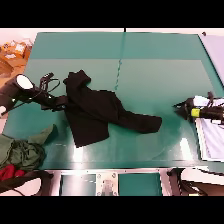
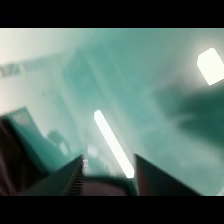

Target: Fold the shirts.

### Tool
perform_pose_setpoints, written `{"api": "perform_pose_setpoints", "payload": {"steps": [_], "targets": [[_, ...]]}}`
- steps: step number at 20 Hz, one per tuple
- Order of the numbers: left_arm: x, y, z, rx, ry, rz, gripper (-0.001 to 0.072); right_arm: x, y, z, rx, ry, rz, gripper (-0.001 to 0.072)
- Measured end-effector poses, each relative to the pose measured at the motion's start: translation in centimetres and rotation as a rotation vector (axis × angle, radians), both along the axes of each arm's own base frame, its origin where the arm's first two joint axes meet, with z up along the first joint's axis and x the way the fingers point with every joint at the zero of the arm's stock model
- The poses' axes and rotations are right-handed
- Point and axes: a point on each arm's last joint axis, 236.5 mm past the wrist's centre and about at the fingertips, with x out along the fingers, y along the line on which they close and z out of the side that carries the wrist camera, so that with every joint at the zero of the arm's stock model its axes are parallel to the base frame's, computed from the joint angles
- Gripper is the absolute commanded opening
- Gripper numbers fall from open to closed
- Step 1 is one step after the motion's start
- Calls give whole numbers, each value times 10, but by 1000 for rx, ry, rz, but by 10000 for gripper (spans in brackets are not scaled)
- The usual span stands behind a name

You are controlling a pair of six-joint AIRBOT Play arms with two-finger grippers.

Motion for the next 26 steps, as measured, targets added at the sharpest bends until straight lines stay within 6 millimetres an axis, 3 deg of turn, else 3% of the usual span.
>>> {"api": "perform_pose_setpoints", "payload": {"steps": [4, 7, 9, 10, 12, 16, 19, 21, 24, 26], "targets": [[1, 5, 1, 2, -11, -4, 30, -29, 57, -22, 76, 89, 95, 398], [2, 6, 2, 4, -19, -12, 30, -44, 87, -31, 93, 126, 165, 330], [2, 6, 2, 4, -21, -17, 30, -47, 95, -35, 85, 134, 183, 213], [2, 6, 2, 4, -21, -19, 29, -49, 98, -37, 83, 138, 190, 202], [0, 6, 2, 3, -14, -28, 30, -50, 100, -38, 76, 137, 204, 21], [-9, 7, 5, 12, 16, -70, 29, -36, 97, -26, 55, 96, 237, 20], [-14, 19, 24, 76, 38, -134, 29, 0, 80, 20, 42, -17, 237, 20], [-8, 33, 51, 143, 9, -161, 29, 28, 58, 69, 8, -124, 207, 20], [14, 42, 123, 195, -153, -158, 29, 56, 17, 168, -95, -306, 122, 20], [27, 37, 191, 193, -327, -149, 29, 57, 1, 234, -164, -413, 72, 20]]}}
